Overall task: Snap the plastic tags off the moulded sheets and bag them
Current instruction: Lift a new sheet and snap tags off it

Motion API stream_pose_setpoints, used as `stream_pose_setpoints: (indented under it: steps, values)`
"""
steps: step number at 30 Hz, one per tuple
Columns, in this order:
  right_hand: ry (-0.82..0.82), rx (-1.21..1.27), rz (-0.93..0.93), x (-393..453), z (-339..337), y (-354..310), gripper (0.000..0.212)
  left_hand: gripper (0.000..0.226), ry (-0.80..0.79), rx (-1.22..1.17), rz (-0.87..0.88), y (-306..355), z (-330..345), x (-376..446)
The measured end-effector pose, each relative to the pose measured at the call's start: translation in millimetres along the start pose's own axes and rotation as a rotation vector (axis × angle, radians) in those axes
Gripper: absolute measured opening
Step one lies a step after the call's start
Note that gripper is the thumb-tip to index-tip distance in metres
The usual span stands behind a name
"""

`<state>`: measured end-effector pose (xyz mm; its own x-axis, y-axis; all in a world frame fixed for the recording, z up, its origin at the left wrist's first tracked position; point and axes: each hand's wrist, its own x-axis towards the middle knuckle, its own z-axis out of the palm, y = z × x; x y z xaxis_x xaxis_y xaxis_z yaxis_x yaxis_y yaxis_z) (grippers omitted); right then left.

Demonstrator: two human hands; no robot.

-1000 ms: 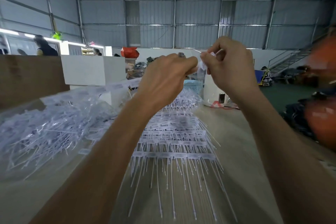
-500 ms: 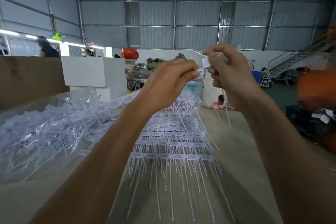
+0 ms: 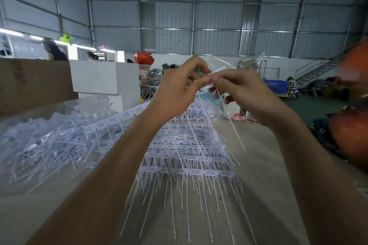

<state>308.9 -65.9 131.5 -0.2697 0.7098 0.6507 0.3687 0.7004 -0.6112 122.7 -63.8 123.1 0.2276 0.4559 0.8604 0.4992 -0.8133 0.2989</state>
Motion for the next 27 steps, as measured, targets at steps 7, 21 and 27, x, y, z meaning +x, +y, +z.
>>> stream_pose_setpoints:
  steps: [7, 21, 27]
  values:
    - [0.044, 0.103, -0.005, 1.1, 4.1, 3.2, 0.011, 0.013, 0.002, 0.156, -0.139, -5.4, 2.0, 1.9]
    - [0.181, 0.268, 0.116, 6.2, 20.5, 21.8, 0.005, 0.027, -0.12, 0.133, -0.411, -13.2, -3.0, 2.8]
    - [0.043, 0.142, 0.078, 0.2, 9.8, 20.5, 0.009, 0.031, -0.073, 0.114, -0.489, 3.3, -3.7, 9.0]
